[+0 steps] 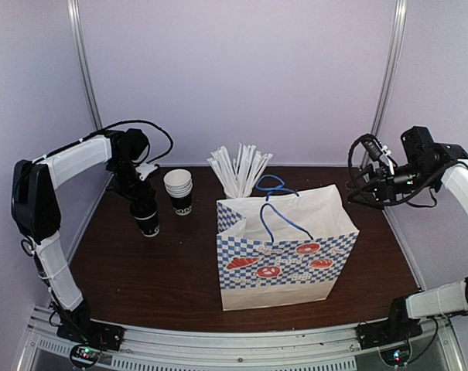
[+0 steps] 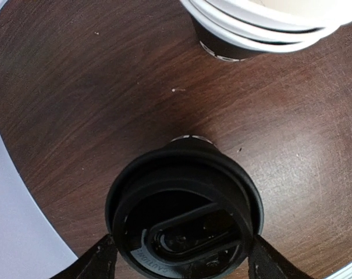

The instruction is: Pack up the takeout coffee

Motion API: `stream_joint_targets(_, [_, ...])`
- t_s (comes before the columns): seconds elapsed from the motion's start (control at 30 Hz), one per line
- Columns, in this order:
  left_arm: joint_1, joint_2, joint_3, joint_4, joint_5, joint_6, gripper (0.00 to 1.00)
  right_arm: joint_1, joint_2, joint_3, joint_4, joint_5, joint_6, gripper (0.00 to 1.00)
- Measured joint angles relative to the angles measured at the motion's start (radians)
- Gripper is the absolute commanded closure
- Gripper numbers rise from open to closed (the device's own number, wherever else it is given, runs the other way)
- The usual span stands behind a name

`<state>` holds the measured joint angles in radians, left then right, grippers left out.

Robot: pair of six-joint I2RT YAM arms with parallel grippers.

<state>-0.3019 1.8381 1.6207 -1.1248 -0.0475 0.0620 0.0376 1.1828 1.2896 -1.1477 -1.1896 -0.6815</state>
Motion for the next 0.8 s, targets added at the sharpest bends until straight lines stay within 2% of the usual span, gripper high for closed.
stream_joint_targets(0.63, [0.0, 0.035, 0.023, 0.002, 0.045, -0.022, 0.2, 0.0, 0.0, -0.008, 0.015, 0.0, 0.001, 0.27])
stream_joint_targets(0.8, [0.0, 0.056, 0.055, -0.015, 0.049, -0.033, 0.31, 0.0, 0.0, -0.008, 0.016, 0.0, 0.002, 0.27])
